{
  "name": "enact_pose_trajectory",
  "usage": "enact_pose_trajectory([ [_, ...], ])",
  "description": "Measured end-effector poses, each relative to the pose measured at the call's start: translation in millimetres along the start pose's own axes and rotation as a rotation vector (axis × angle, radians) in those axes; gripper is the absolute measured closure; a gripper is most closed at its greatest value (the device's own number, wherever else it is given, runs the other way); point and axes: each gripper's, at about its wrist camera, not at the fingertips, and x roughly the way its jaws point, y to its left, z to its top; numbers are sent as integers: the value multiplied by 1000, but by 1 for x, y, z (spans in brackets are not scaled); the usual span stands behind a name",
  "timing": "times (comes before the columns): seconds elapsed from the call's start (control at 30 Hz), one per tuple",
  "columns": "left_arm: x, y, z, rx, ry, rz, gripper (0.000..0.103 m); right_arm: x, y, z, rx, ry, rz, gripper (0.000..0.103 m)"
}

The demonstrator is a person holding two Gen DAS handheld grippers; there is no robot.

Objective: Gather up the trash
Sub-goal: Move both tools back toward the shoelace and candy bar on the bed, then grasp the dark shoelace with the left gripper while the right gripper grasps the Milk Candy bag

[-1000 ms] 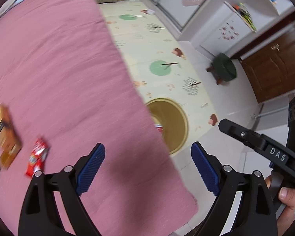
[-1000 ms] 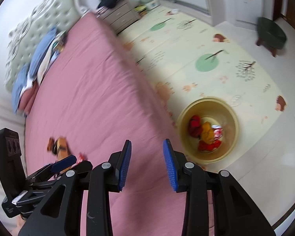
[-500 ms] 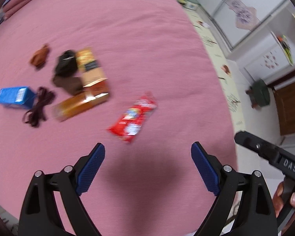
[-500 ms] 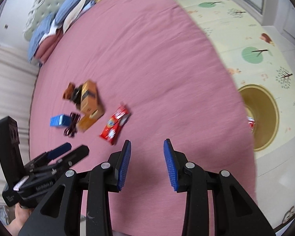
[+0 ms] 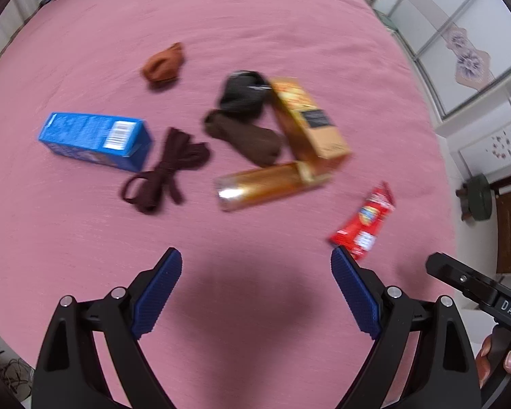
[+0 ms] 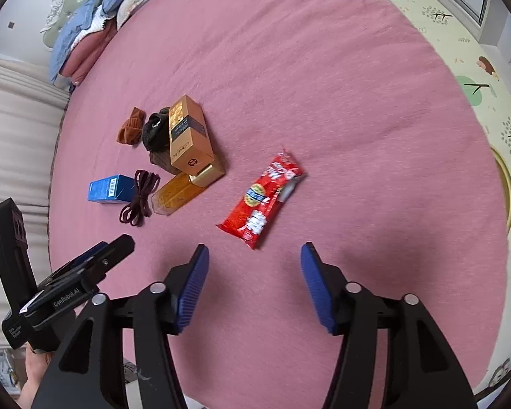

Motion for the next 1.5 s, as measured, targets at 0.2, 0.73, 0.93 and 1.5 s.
enact_pose_trajectory([
  [0.2, 14, 46, 21, -25, -7, 38, 12, 31, 13, 8, 48, 9, -38, 33],
  [0.73, 75, 83, 63, -35, 72, -26, 12, 88, 10, 31, 142, 57, -163, 32],
  [0.93, 90, 82, 66, -14, 115, -19, 37, 100, 10, 34, 124, 63, -216, 55],
  [1.5, 49, 91, 23, -152, 94, -110, 77, 64, 22, 15, -14, 34, -131, 69],
])
